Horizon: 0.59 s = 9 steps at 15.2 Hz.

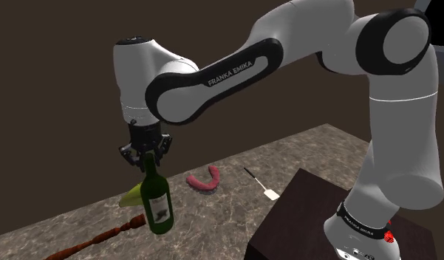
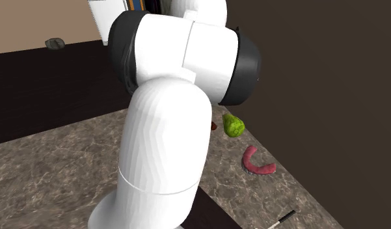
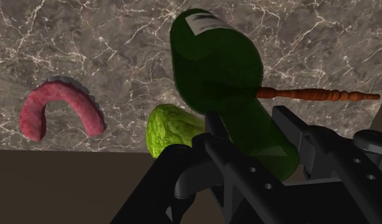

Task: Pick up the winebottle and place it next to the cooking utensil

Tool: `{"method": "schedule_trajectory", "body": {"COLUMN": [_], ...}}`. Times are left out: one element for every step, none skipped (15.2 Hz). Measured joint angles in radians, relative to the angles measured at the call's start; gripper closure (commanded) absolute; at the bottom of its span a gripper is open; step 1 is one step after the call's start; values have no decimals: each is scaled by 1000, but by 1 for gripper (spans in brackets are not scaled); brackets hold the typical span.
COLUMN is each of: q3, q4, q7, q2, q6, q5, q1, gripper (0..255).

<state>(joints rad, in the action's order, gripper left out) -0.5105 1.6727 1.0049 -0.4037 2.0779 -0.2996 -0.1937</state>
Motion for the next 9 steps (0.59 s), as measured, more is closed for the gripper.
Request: {"method": "schedule_trajectory", "body": {"q3": [-2,-4,-6,-7,-8,-10,-11,-12,-13], "q4": [-5,-10,-20,-25,-34,-45,-52,-61,-70], "q7": [-3,-7,-9,-13,-14,-16,-17,-20,-25], "q2": [7,14,17,23,25,28,31,34,39], "q6": [-11,-23,-34,-44,-56,-69,-79,-90,-102], "q5": [4,9,12,16,18,21,23,26,29], "q1": [1,3,2,4,4,3,2,3,4], "gripper": [255,255,255,255,255,255,255,255,255]}}
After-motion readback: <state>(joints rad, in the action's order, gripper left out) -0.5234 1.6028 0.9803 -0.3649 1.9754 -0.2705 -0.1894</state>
